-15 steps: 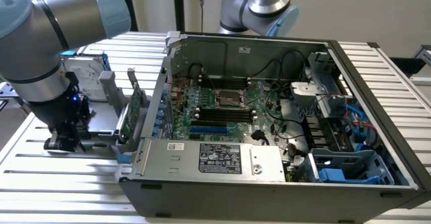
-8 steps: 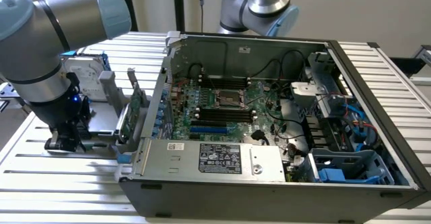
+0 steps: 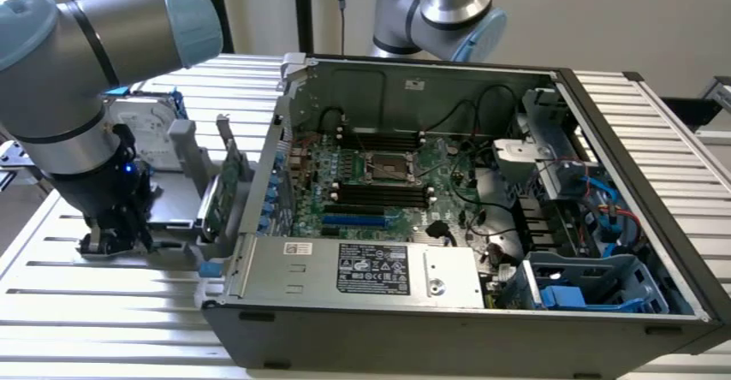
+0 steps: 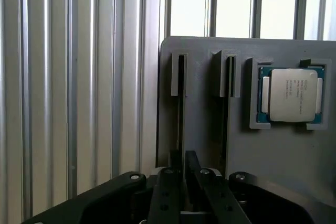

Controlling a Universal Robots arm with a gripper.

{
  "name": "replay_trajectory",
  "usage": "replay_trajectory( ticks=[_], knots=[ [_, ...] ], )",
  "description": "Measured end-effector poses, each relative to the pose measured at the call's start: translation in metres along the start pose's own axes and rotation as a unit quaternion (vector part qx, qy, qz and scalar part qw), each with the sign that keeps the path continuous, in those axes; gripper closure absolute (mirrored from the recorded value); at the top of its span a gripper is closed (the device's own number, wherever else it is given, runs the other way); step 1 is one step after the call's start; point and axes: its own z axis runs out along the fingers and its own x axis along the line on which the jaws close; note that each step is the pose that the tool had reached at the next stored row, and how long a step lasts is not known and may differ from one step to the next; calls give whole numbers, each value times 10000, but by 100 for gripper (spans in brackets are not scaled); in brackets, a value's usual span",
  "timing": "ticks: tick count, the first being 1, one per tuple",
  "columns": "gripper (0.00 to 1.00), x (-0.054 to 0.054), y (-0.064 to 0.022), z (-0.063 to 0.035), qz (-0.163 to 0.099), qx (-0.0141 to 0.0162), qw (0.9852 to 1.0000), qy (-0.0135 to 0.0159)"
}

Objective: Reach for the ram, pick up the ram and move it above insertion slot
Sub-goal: 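Pick up the ram and move it above insertion slot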

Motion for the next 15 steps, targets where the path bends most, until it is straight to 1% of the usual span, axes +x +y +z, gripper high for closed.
replay_trajectory(
  ticks=[1, 2, 11, 15],
  knots=[
    [84, 0, 0, 0, 0, 0, 10000, 0],
    [87, 0, 0, 1, 0, 0, 10000, 0],
    [87, -1, -1, -4, 0, 3, 10000, -2],
    [87, -1, 3, -76, 1, -3, 10000, -1]
  ],
)
